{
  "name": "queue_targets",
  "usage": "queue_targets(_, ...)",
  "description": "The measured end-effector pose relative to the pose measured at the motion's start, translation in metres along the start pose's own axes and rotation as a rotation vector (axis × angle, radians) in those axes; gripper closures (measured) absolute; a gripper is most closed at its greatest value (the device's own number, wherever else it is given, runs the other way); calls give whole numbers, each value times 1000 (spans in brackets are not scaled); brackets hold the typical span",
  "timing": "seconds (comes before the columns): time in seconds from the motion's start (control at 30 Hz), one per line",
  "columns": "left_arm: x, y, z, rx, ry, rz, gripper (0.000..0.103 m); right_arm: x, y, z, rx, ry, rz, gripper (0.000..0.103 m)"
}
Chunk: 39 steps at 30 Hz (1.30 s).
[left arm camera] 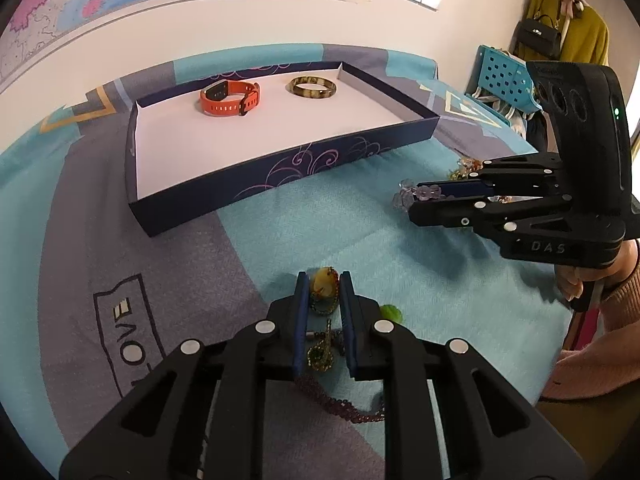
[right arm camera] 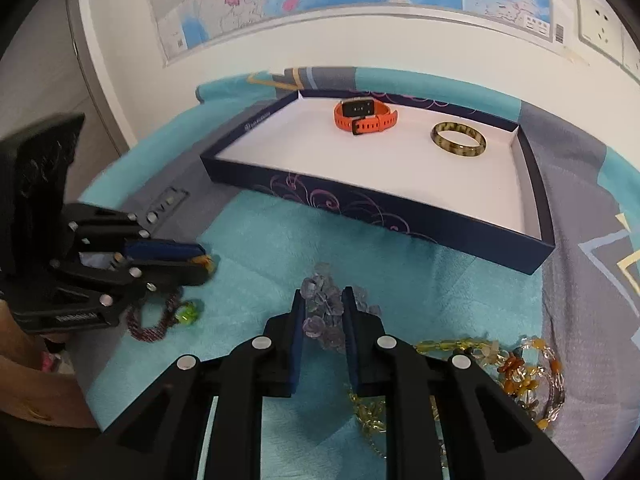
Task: Organize jewelry
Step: 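Carry a yellow pendant with the left tool while the right tool carries a clear crystal bracelet into the tray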
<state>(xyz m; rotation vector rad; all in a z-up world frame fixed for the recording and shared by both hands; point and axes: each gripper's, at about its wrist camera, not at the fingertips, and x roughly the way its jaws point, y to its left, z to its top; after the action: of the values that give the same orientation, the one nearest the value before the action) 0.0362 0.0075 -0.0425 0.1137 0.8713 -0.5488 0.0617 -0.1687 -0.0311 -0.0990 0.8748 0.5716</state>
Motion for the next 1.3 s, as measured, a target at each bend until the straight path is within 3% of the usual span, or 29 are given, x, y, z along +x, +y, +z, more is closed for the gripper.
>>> queue_targets(0.37, -24, 2, 38, 6, -112, -25, 87, -41, -16, 30, 47, -130, 62, 88)
queue_targets(0.7, -23, 15, 80, 37, -152, 0, 87, -46, -37, 71, 21, -182, 3, 88)
queue_targets(0.93, 6, 28, 111, 46, -120, 46, 87, -18, -60, 106, 15, -152, -68, 88)
queue_targets(1.3, 61, 43, 130, 1, -30, 80, 87, 37, -79, 117, 22, -59, -135, 88)
